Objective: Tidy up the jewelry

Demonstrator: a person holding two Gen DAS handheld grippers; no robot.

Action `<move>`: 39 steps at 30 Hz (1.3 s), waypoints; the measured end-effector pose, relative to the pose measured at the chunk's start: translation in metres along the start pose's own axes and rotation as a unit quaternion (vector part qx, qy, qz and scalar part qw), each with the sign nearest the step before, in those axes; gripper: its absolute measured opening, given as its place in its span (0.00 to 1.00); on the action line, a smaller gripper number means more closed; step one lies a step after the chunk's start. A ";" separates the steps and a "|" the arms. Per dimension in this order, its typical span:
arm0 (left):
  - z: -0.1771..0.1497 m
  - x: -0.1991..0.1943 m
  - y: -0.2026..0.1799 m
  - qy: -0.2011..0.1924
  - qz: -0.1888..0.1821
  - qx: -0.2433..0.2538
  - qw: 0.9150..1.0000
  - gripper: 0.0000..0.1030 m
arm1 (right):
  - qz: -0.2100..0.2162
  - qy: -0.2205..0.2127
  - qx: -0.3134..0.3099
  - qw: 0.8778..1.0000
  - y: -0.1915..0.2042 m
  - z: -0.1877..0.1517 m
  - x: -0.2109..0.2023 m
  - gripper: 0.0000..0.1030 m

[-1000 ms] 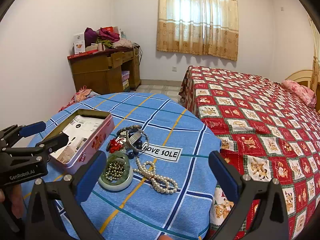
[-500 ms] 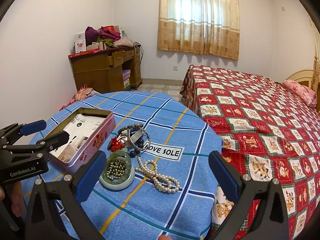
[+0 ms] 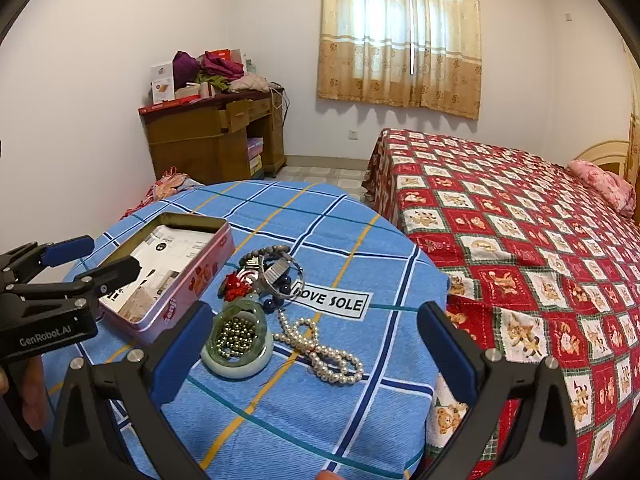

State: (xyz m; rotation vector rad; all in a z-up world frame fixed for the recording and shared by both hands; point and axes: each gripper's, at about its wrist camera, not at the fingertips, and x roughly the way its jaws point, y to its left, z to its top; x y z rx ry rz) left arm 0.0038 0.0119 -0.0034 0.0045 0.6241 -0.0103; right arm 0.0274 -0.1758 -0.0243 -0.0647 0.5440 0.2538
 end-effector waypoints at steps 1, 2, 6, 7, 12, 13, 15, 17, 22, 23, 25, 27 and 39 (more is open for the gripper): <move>0.000 0.000 0.000 0.000 0.000 0.000 1.000 0.77 | 0.000 0.000 0.000 1.000 0.000 0.000 0.000 1.00; 0.000 0.000 0.000 0.000 0.000 0.000 1.000 0.77 | 0.001 0.001 0.000 1.000 0.000 0.000 0.000 1.00; 0.000 0.000 0.001 0.000 0.000 -0.001 1.000 0.77 | 0.001 0.001 0.000 1.000 0.001 0.000 0.001 1.00; 0.000 0.000 0.001 0.001 0.000 -0.002 1.000 0.77 | 0.002 0.001 0.000 1.000 0.001 0.000 0.001 1.00; 0.000 0.000 0.001 0.000 0.000 -0.001 1.000 0.77 | 0.001 0.001 0.000 1.000 0.001 0.000 0.001 1.00; 0.000 0.000 0.001 0.000 0.000 -0.001 1.000 0.77 | 0.001 0.001 0.000 1.000 0.001 0.000 0.001 1.00; 0.000 0.000 0.001 0.001 0.000 -0.001 1.000 0.77 | 0.001 0.001 0.000 1.000 0.001 0.000 0.001 1.00; 0.000 0.000 0.001 0.001 0.000 0.000 1.000 0.77 | 0.001 0.001 0.000 1.000 0.002 0.000 0.001 1.00; -0.001 0.000 0.002 0.001 0.000 -0.001 1.000 0.77 | 0.002 0.002 0.000 1.000 0.001 0.000 0.001 1.00; -0.001 0.000 0.002 0.002 0.000 -0.001 1.000 0.77 | 0.002 0.002 0.000 1.000 0.000 0.001 0.001 1.00; -0.002 0.001 0.003 0.003 0.001 -0.003 1.000 0.77 | 0.001 0.002 0.000 1.000 0.001 0.001 0.001 1.00; -0.003 0.001 0.004 0.003 0.002 -0.005 1.000 0.77 | 0.001 0.002 0.000 1.000 -0.001 0.001 0.001 1.00; -0.004 0.004 0.004 0.011 0.003 -0.004 1.000 0.77 | 0.004 0.007 0.002 1.000 -0.002 -0.006 0.006 1.00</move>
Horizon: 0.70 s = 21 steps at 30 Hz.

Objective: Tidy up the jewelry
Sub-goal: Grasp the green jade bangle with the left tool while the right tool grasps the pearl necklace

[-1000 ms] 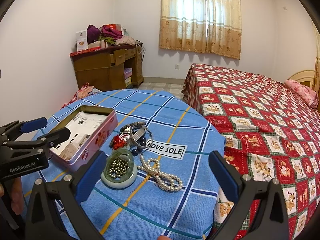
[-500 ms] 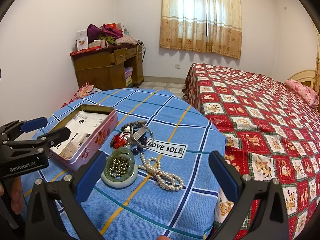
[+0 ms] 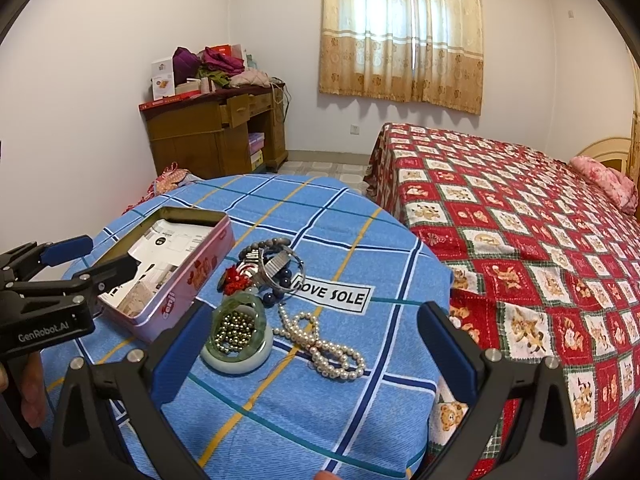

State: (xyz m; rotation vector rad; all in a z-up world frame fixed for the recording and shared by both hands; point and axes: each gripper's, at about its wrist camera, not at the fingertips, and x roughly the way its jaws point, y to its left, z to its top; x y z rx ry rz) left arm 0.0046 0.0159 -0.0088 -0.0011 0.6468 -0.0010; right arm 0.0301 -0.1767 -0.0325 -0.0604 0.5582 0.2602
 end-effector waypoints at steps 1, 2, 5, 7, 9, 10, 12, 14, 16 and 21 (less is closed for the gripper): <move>-0.001 0.001 0.000 0.002 0.000 0.000 1.000 0.77 | -0.001 0.002 0.001 1.000 -0.001 -0.002 0.002 1.00; -0.002 0.003 0.001 0.004 0.000 0.000 1.000 0.77 | -0.003 0.003 0.001 1.000 -0.003 -0.004 0.003 1.00; -0.005 0.010 0.002 0.015 0.000 0.000 1.000 0.77 | -0.014 0.014 0.006 1.000 -0.013 -0.012 0.011 1.00; -0.007 0.016 0.002 0.022 0.000 -0.001 1.000 0.77 | -0.021 0.022 0.011 0.999 -0.021 -0.019 0.016 1.00; -0.007 0.020 0.000 0.025 -0.007 0.003 1.000 0.77 | -0.024 0.033 0.017 0.999 -0.030 -0.025 0.021 1.00; -0.007 0.023 -0.002 0.027 -0.009 0.006 1.000 0.77 | -0.025 0.038 0.019 0.999 -0.035 -0.026 0.024 0.99; -0.006 0.028 -0.008 0.032 -0.022 0.014 0.999 0.77 | -0.025 0.049 0.022 0.998 -0.041 -0.028 0.030 0.93; -0.004 0.033 -0.015 0.031 -0.027 0.023 0.999 0.77 | -0.019 0.060 0.024 0.998 -0.044 -0.033 0.035 0.84; -0.002 0.039 -0.022 0.034 -0.033 0.032 0.998 0.77 | -0.016 0.068 0.025 0.997 -0.046 -0.036 0.038 0.81; 0.001 0.060 -0.038 0.053 -0.053 0.052 0.996 0.49 | -0.005 0.072 0.022 0.997 -0.045 -0.041 0.045 0.66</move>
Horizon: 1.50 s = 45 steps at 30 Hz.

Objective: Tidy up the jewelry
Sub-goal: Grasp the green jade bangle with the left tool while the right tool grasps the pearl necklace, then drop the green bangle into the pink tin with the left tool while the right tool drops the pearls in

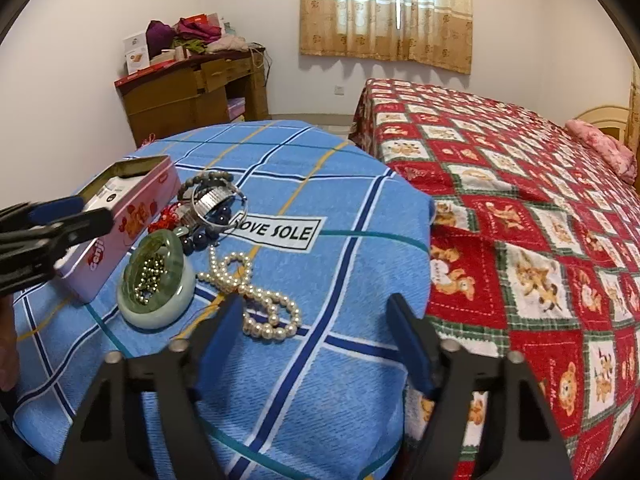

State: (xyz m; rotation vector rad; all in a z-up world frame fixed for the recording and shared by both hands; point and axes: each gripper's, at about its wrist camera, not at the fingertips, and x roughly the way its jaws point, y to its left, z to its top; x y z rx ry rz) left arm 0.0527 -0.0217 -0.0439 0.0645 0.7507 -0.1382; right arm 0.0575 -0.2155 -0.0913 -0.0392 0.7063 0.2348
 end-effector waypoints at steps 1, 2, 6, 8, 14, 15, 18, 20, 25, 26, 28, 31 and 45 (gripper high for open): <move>0.001 0.004 -0.001 0.005 -0.004 0.001 1.000 0.47 | 0.004 0.002 -0.001 1.000 0.001 0.000 0.002 0.62; 0.001 0.007 -0.004 0.007 -0.005 0.002 1.000 0.46 | 0.008 0.001 -0.004 1.000 0.002 0.000 0.004 0.60; 0.003 0.015 -0.008 0.013 -0.013 0.008 1.000 0.31 | 0.017 0.001 -0.014 1.000 0.009 0.000 0.007 0.50; 0.002 0.017 -0.009 0.016 -0.018 0.006 1.000 0.31 | 0.025 0.003 -0.018 1.000 0.011 0.001 0.010 0.50; -0.007 0.010 -0.005 0.019 -0.033 -0.003 0.999 0.31 | 0.035 0.014 -0.053 0.998 0.025 0.000 0.019 0.50; -0.010 0.009 -0.005 0.022 -0.035 -0.003 0.999 0.31 | 0.034 0.012 -0.062 0.997 0.028 -0.002 0.020 0.51; -0.017 0.011 -0.009 0.031 -0.037 0.004 0.999 0.31 | 0.018 0.009 -0.091 0.996 0.035 -0.005 0.021 0.44; -0.017 0.013 -0.009 0.034 -0.036 0.004 0.999 0.31 | 0.017 0.004 -0.088 0.996 0.033 -0.005 0.018 0.29; -0.007 0.017 -0.014 0.026 -0.037 0.014 0.999 0.28 | 0.031 0.004 -0.076 0.997 0.028 -0.003 0.018 0.24; -0.005 0.019 -0.018 0.026 -0.037 0.021 0.999 0.28 | 0.029 0.002 -0.076 0.997 0.029 -0.003 0.019 0.25; -0.004 0.024 -0.024 0.029 -0.039 0.033 0.998 0.28 | 0.027 -0.001 -0.075 0.997 0.031 -0.003 0.020 0.26; -0.002 0.035 -0.025 0.037 -0.036 0.035 0.998 0.14 | 0.024 -0.001 -0.090 0.996 0.036 -0.003 0.023 0.27; 0.010 -0.025 -0.010 -0.039 -0.064 0.009 0.997 0.06 | 0.060 -0.042 -0.059 0.996 0.025 0.009 -0.008 0.13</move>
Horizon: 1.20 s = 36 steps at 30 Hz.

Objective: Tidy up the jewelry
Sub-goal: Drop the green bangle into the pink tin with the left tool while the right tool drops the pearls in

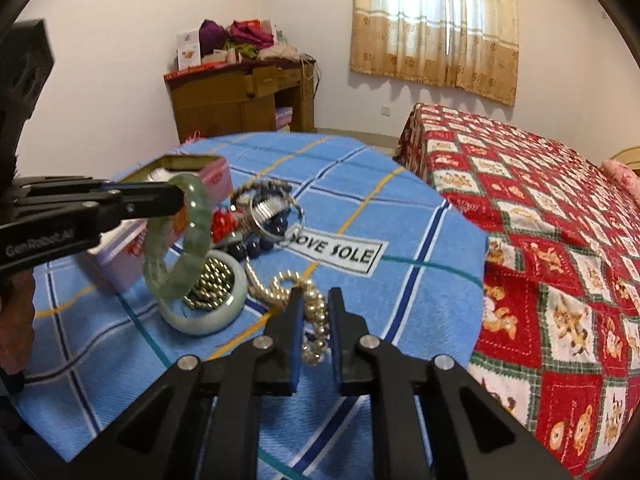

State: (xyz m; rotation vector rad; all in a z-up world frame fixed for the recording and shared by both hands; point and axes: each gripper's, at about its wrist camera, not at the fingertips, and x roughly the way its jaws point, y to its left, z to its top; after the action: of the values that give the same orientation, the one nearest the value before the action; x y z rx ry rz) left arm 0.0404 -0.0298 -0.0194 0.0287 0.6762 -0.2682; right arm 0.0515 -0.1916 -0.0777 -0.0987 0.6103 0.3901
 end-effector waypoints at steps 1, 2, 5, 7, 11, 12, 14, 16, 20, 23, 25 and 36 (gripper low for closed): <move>0.001 -0.005 0.001 -0.006 0.000 -0.003 1.000 0.06 | 0.002 -0.003 0.002 1.000 0.000 0.002 -0.002 0.13; 0.003 -0.011 0.003 -0.012 -0.002 -0.006 1.000 0.06 | 0.005 -0.006 0.005 1.000 0.000 0.003 -0.005 0.13; 0.006 -0.021 0.010 -0.023 0.002 -0.012 1.000 0.06 | 0.010 -0.014 0.009 1.000 0.000 0.008 -0.010 0.13; 0.008 -0.025 0.015 -0.026 0.011 -0.015 0.999 0.06 | 0.011 -0.022 0.008 1.000 0.001 0.012 -0.015 0.13; 0.007 -0.027 0.026 -0.026 0.020 -0.029 0.999 0.06 | 0.012 -0.038 0.006 0.999 0.004 0.018 -0.025 0.13; 0.007 -0.028 0.028 -0.026 0.020 -0.031 0.999 0.06 | 0.013 -0.040 0.005 0.999 0.005 0.020 -0.027 0.13; 0.006 -0.030 0.032 -0.027 0.021 -0.035 0.999 0.06 | 0.014 -0.045 0.003 0.999 0.006 0.024 -0.029 0.13; 0.006 -0.032 0.035 -0.029 0.023 -0.038 0.999 0.06 | 0.015 -0.049 0.000 0.999 0.009 0.027 -0.032 0.13; 0.006 -0.036 0.043 -0.033 0.035 -0.044 0.998 0.06 | 0.019 -0.056 -0.005 0.998 0.014 0.032 -0.036 0.13; 0.005 -0.037 0.050 -0.033 0.038 -0.051 0.997 0.06 | 0.022 -0.060 -0.011 0.998 0.018 0.038 -0.037 0.13; 0.005 -0.037 0.055 -0.033 0.041 -0.056 0.997 0.06 | 0.023 -0.062 -0.015 0.998 0.020 0.041 -0.038 0.13; 0.003 -0.034 0.088 -0.029 0.062 -0.082 0.994 0.06 | 0.040 -0.080 -0.045 0.995 0.044 0.069 -0.035 0.13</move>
State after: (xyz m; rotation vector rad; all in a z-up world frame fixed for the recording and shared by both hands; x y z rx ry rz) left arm 0.0392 0.0633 -0.0009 -0.0939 0.6344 -0.0922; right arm 0.0457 -0.1487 -0.0002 -0.1282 0.4388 0.4979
